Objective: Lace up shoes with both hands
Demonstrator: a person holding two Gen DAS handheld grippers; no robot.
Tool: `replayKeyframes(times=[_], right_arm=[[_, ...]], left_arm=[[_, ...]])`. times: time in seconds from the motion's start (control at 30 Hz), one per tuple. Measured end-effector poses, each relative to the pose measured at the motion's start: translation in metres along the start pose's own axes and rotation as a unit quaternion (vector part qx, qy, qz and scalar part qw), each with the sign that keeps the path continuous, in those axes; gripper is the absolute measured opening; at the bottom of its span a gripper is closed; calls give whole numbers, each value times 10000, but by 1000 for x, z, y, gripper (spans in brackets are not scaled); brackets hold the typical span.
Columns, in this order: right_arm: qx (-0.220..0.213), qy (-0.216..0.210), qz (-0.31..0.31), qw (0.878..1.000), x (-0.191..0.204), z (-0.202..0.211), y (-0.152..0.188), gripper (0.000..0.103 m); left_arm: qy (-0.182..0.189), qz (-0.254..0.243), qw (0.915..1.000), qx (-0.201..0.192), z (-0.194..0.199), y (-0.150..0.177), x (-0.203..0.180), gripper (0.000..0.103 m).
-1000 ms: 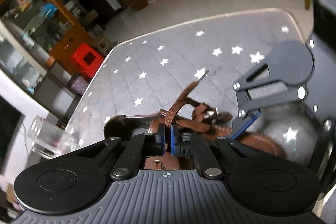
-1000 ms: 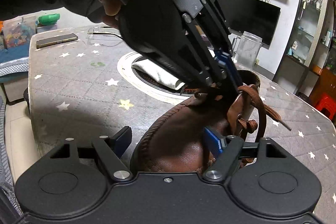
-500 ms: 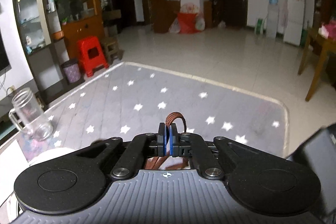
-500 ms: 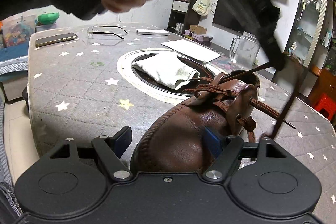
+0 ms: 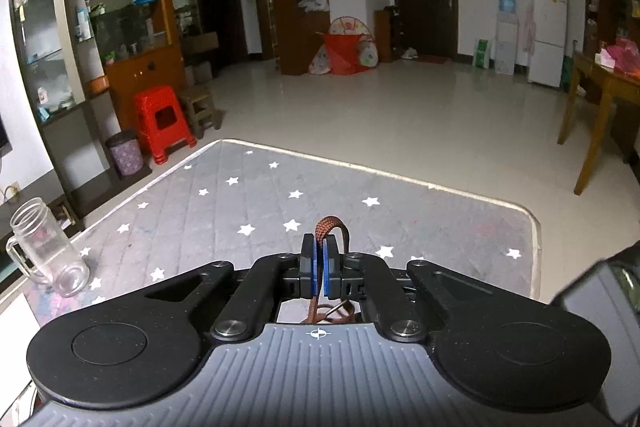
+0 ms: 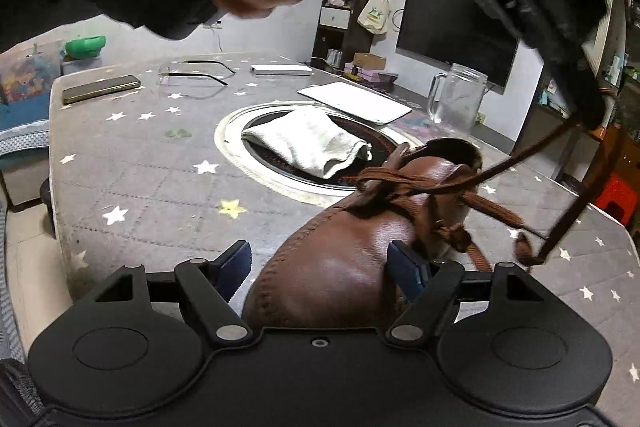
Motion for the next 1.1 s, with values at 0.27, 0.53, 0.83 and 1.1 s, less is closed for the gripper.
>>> replayKeyframes(times=[0.27,0.53,0.83,1.1], right_arm=[[78,31,-68,9999,-2,-2,2,78],[76,25,-112,9999,-2,-2,4,78],[32,-33,-230,9997,-4,-2,5,78],[-11,-50,-285,9996,-4,-2,7,78]], left_arm=[[-51,-301,9990,334,-1,16,-3,4],[220,-569,9978,240,8,18,-2,46],[-12,-766,9965,345,21,22,10,60],[-31,-1093,9916,689,20,32,8,22]])
Point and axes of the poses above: each gripper's, at about its wrist camera, not at the fingertips, and z roughly against the way its jaws point, x to its left, y to its underside, the point moved 5 cm from there along -z, roughly the way its jaws point, and after that the axes turned 12 degrees about -x, right-handed, at the moved point
